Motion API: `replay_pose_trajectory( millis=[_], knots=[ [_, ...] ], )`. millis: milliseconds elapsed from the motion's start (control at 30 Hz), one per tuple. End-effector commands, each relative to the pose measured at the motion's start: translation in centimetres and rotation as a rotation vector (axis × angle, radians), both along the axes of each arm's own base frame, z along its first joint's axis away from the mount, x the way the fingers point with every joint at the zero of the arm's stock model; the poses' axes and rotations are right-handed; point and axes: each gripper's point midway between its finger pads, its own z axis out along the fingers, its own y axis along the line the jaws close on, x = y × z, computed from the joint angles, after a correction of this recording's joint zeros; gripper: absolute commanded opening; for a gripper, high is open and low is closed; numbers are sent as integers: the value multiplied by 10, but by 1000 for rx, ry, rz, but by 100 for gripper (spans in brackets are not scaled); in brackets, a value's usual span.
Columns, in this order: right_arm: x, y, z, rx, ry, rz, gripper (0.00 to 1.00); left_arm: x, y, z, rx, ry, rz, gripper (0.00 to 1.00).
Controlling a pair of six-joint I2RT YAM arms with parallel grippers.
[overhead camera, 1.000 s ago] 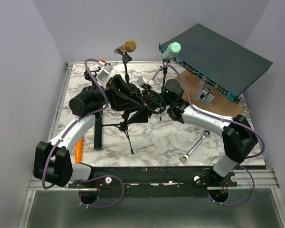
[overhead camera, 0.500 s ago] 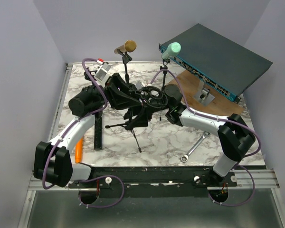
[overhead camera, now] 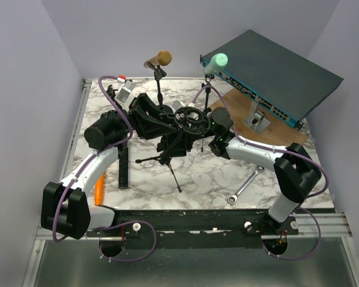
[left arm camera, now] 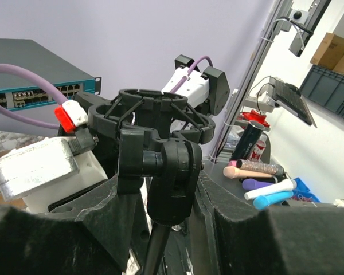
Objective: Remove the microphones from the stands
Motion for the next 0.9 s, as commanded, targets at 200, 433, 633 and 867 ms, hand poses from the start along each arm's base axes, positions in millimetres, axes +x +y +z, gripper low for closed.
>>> replay_pose_trajectory(
  millis=[200, 433, 633, 867],
  knots=[
    [-11, -2, 9, 67, -3, 60, 42, -5, 7, 21, -130, -92, 53, 0],
    [-12, -3, -1, 43, -14, 58, 41, -6, 8, 21, -128, -96, 54, 0],
    [-11, -5, -12, 7, -48, 27, 51, -10, 12, 25, -131, -104, 59, 0],
    [-9, -5, -13, -6, -64, 16, 41, -12, 14, 26, -136, -104, 64, 0]
  ],
)
